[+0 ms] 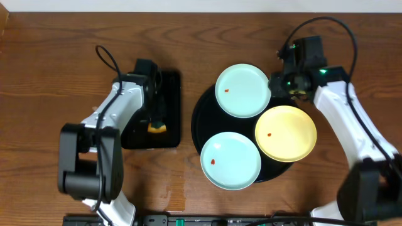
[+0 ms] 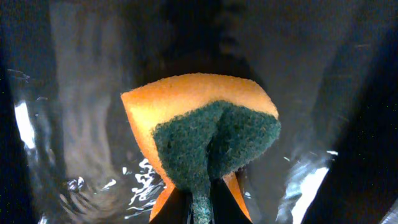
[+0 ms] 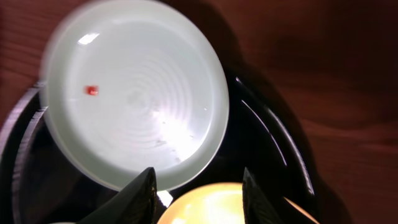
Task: Clean dirty plates on tray and stack at the side
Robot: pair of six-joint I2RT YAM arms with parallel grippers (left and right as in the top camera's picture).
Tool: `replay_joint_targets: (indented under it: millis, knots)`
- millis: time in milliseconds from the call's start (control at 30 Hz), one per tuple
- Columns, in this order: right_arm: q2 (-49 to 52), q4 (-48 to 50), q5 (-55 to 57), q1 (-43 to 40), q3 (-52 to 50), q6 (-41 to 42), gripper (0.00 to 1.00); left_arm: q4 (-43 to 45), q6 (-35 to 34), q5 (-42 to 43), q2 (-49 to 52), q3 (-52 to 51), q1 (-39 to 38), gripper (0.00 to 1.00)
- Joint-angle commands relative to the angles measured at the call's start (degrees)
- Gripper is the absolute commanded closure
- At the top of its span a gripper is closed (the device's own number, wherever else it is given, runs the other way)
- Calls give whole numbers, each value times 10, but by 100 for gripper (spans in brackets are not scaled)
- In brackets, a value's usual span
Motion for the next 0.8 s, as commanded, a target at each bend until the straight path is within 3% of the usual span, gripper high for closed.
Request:
replay_joint_targets:
  millis: [0, 167, 367, 533, 767]
  knots:
    - [35, 9, 8, 3, 8, 7, 58, -4, 4, 1, -67, 47, -1, 93]
    - [85, 34, 28, 1, 8, 9, 57, 46, 3, 57, -116, 60, -15, 92]
    - [135, 57, 47, -5, 8, 24, 61, 63, -1, 56, -112, 123, -72, 93]
    - [158, 85, 24, -5, 8, 24, 72, 78, -14, 54, -84, 179, -118, 92]
    - [161, 96, 17, -4, 8, 24, 92, 141, -44, 56, -26, 182, -183, 93]
